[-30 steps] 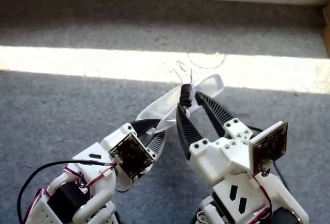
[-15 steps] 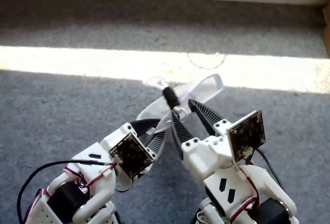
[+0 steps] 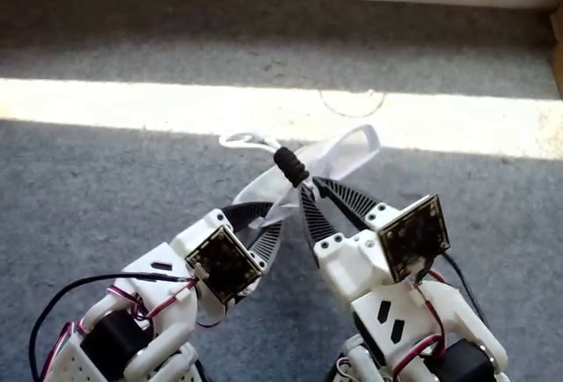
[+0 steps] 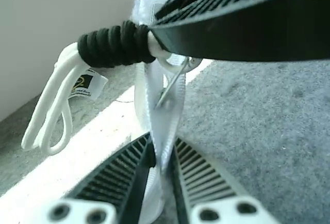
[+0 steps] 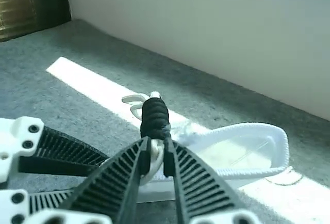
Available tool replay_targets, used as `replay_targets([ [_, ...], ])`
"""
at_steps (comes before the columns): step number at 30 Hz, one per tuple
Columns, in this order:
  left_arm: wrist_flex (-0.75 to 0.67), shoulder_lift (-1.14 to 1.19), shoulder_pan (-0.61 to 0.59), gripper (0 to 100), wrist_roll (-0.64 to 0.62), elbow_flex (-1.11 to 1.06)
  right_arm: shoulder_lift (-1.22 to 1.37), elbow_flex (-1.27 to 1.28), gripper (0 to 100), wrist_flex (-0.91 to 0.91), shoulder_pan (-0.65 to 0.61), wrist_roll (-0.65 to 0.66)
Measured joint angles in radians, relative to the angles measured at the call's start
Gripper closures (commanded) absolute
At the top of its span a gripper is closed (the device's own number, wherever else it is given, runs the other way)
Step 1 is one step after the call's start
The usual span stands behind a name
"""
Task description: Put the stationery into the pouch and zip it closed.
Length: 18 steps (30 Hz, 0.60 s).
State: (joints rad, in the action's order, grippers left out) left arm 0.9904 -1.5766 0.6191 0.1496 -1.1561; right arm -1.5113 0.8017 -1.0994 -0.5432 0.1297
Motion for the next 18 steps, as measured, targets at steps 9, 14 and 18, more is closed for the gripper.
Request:
replay_targets([
  [9, -0.006, 0.000, -0.015, 99, 0.000, 0.000, 0.000, 0.002, 99.1, 0.015, 0.078, 0.043],
  [14, -0.008, 0.000, -0.015, 99, 0.000, 0.000, 0.002, 0.021, 99.1, 0.038, 0.117, 0.043],
  [18, -0.008, 0.000, -0.020, 99, 0.000, 0.000, 0.000, 0.086, 99.1, 0.121, 0.118, 0.048],
])
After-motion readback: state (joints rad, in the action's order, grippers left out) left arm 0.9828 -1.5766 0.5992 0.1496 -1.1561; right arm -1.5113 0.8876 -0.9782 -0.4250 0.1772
